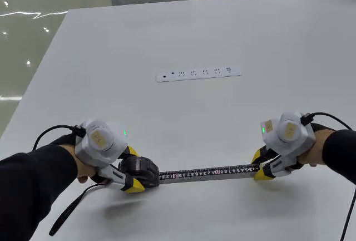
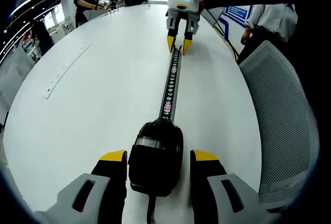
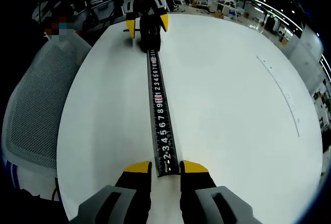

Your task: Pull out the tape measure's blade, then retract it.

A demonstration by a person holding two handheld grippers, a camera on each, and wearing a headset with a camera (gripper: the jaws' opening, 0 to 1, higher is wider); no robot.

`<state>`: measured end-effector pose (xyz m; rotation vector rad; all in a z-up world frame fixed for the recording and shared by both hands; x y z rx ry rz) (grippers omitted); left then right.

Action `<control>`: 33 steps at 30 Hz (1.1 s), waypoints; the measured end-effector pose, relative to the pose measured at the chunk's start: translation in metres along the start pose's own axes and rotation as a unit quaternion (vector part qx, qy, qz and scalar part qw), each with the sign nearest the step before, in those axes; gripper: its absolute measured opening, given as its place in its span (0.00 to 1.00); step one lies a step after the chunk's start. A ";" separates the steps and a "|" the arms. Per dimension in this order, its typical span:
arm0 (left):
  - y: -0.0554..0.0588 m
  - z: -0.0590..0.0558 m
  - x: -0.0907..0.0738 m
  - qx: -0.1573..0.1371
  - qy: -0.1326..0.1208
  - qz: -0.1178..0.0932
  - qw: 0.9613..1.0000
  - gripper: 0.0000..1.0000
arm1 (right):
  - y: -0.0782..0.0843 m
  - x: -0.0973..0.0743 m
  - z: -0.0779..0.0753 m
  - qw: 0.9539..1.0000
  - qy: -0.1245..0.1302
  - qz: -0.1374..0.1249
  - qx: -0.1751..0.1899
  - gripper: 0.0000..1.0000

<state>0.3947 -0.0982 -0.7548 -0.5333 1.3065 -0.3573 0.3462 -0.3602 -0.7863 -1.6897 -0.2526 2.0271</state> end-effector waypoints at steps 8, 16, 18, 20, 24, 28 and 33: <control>0.010 0.007 -0.012 -0.112 -0.047 -0.026 0.992 0.86 | 0.007 -0.005 -0.006 0.998 0.045 -0.008 0.037 0.37; 0.007 0.020 -0.026 -0.156 -0.083 -0.074 0.981 0.99 | 0.011 -0.016 -0.010 0.991 0.093 -0.047 0.088 0.65; 0.013 0.020 -0.027 -0.167 -0.085 -0.064 0.980 0.99 | 0.008 -0.020 -0.010 0.987 0.100 -0.070 0.108 0.68; 0.016 0.023 -0.030 -0.178 -0.101 -0.067 0.976 0.99 | 0.004 -0.024 -0.011 0.981 0.112 -0.092 0.128 0.75; 0.014 0.032 -0.042 -0.214 -0.132 -0.099 0.963 0.99 | -0.004 -0.031 -0.008 0.970 0.126 -0.138 0.155 0.87; 0.015 0.031 -0.051 -0.186 -0.157 -0.125 0.962 0.99 | 0.003 -0.033 -0.002 0.965 0.145 -0.148 0.159 0.95; 0.029 0.030 -0.058 -0.211 -0.167 -0.108 0.957 0.99 | 0.013 -0.031 0.007 0.959 0.154 -0.163 0.175 0.99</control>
Point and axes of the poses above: the centre of the closed fingertips' face, and the gripper's own axes: x roughly forward along the fingers, z roughly to its left, y roughly out of its underside, the point moved 1 cm from there along -x, roughly backward along the fingers, and after that the axes turned 12 degrees about -y, right-handed, at the moved point
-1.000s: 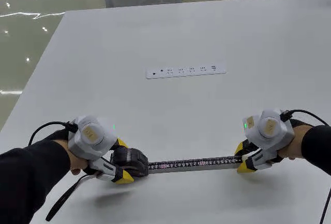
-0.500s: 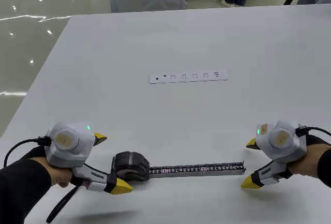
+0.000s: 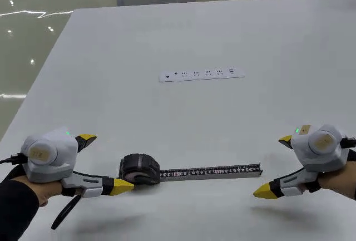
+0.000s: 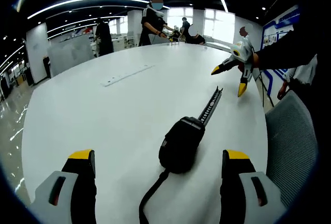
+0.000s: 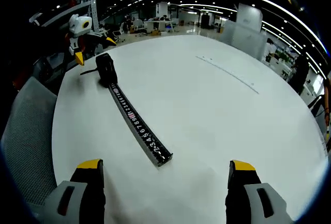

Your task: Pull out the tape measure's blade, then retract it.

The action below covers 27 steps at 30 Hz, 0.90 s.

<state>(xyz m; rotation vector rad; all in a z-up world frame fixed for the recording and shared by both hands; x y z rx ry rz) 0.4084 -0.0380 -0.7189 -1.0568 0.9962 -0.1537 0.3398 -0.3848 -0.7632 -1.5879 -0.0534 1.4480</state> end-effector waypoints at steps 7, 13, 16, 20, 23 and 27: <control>0.020 0.006 -0.013 -0.027 -0.017 0.022 0.999 0.99 | 0.003 -0.018 0.003 0.998 0.025 -0.041 0.028 0.99; 0.029 0.004 -0.026 -0.045 -0.040 0.020 0.998 0.99 | 0.006 -0.035 0.015 0.997 0.041 -0.059 0.018 0.99; 0.034 0.001 -0.032 -0.063 -0.043 0.021 0.997 0.99 | 0.015 -0.039 0.020 0.997 0.050 -0.051 0.018 0.99; 0.040 0.003 -0.041 -0.070 -0.051 0.016 0.996 0.99 | 0.024 -0.045 0.028 0.997 0.051 -0.051 0.023 0.99; 0.042 0.004 -0.049 -0.078 -0.054 0.009 0.995 0.99 | 0.028 -0.049 0.031 0.997 0.057 -0.051 0.025 0.99; 0.042 0.003 -0.056 -0.069 -0.056 -0.005 0.996 0.99 | 0.028 -0.060 0.029 0.994 0.074 -0.071 0.039 0.99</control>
Point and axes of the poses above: the centre of the closed fingertips' face, and the gripper's own axes: x roughly forward along the fingers, z roughly to its left, y roughly out of its underside, the point moved 1 cm from there along -x, roughly backward along the fingers, and after that the axes turned 12 degrees about -y, right-handed, at the moved point
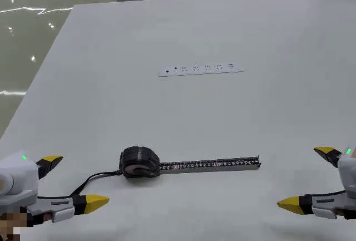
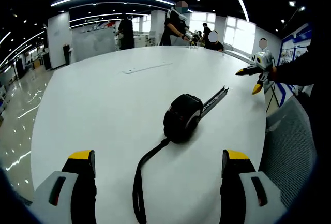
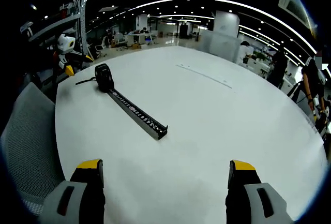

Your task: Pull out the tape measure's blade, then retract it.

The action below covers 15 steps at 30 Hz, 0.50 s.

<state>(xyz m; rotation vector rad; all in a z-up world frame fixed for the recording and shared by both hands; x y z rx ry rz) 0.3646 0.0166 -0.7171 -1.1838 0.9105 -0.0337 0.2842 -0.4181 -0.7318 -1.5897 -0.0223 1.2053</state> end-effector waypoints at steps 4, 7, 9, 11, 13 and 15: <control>-0.002 -0.005 -0.006 0.004 0.007 -0.013 1.000 0.99 | 0.011 -0.001 0.004 1.000 -0.002 0.008 -0.009 0.99; 0.001 -0.005 -0.007 0.005 0.001 -0.007 1.000 0.99 | 0.012 -0.006 0.011 1.000 -0.009 0.002 -0.011 0.99; 0.003 -0.004 -0.008 0.003 -0.004 -0.009 1.000 0.99 | 0.012 -0.008 0.017 1.000 -0.022 -0.005 0.002 0.99; 0.006 -0.002 -0.010 0.004 -0.007 -0.006 1.000 0.99 | 0.012 -0.011 0.020 1.000 -0.022 -0.005 -0.003 0.99; 0.009 -0.003 -0.012 -0.003 -0.005 -0.001 1.000 0.99 | 0.013 -0.015 0.023 1.000 -0.021 -0.001 -0.008 0.99; 0.009 -0.005 -0.016 0.000 0.001 -0.006 1.000 0.99 | 0.016 -0.019 0.022 1.000 -0.022 0.000 -0.004 0.99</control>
Point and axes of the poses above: the centre of the closed fingertips' face, and the gripper's own axes: x roughly forward along the fingers, z roughly to its left, y roughly out of its underside, the point moved 1 cm from there along -x, roughly backward along the fingers, and after that the axes turned 12 degrees about -y, right-handed, at the moved point
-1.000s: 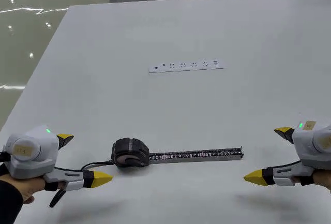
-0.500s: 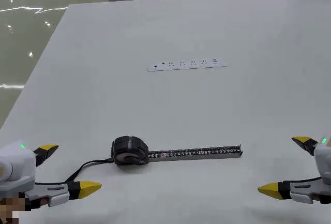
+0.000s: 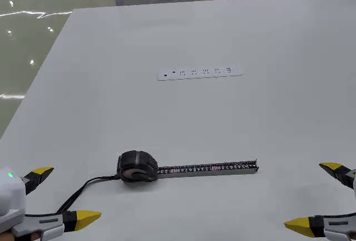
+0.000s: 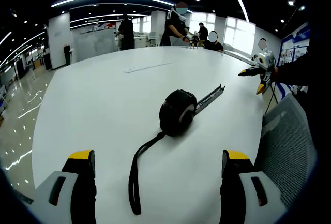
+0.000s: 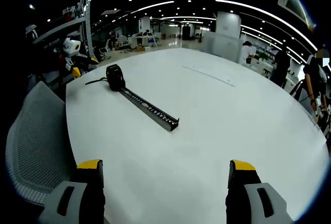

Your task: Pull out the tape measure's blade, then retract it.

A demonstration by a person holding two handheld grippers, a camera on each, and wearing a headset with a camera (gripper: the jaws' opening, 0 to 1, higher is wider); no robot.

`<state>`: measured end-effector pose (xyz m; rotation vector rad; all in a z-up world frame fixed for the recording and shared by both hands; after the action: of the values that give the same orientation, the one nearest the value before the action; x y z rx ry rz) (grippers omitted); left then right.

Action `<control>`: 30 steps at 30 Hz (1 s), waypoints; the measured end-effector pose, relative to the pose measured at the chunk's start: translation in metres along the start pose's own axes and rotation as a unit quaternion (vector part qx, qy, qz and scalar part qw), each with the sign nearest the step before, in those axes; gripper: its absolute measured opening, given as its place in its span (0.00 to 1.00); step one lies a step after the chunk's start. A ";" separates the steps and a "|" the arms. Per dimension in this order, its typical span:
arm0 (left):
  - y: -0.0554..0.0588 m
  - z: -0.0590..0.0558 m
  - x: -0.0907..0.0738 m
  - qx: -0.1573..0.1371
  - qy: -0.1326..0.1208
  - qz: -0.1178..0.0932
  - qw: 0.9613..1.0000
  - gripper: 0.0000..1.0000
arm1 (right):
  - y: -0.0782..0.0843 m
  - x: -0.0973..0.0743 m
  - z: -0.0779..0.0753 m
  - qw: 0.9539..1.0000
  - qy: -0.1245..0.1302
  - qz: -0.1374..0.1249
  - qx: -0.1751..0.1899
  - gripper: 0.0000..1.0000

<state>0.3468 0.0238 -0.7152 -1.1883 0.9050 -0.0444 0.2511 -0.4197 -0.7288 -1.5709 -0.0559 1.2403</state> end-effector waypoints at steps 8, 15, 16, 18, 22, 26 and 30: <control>0.006 -0.001 -0.005 0.010 -0.005 0.002 1.000 0.99 | 0.005 -0.008 0.001 1.000 0.001 -0.005 0.009 0.99; -0.002 0.001 -0.005 -0.003 -0.005 -0.009 1.000 0.99 | 0.001 -0.008 0.003 1.000 -0.006 -0.007 0.007 0.99; -0.002 0.000 -0.005 -0.003 -0.003 -0.006 1.000 0.99 | 0.000 -0.008 0.003 1.000 -0.007 -0.007 0.006 0.99; -0.002 0.001 -0.004 -0.001 -0.005 -0.003 1.000 0.99 | -0.002 -0.008 0.004 1.000 -0.010 -0.006 0.003 0.99; -0.003 -0.001 -0.003 0.001 -0.002 -0.003 1.000 0.99 | -0.003 -0.007 0.007 1.000 -0.012 -0.007 0.004 0.99; -0.003 -0.003 -0.002 0.010 0.000 -0.002 1.000 0.99 | 0.003 -0.008 0.006 1.000 -0.008 0.001 0.003 0.99; -0.002 -0.005 -0.001 0.012 0.002 0.004 1.000 0.99 | 0.007 -0.009 0.005 1.000 -0.002 0.002 -0.001 0.99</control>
<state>0.3434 0.0197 -0.7136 -1.1622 0.9102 -0.0512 0.2399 -0.4246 -0.7271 -1.5718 -0.0561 1.2471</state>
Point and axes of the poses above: the centre of the closed fingertips' face, and the gripper's own axes: x roughly forward along the fingers, z roughly to its left, y roughly out of its underside, the point moved 1 cm from there along -x, roughly backward along the fingers, and after that the axes turned 12 degrees about -y, right-handed, at the moved point
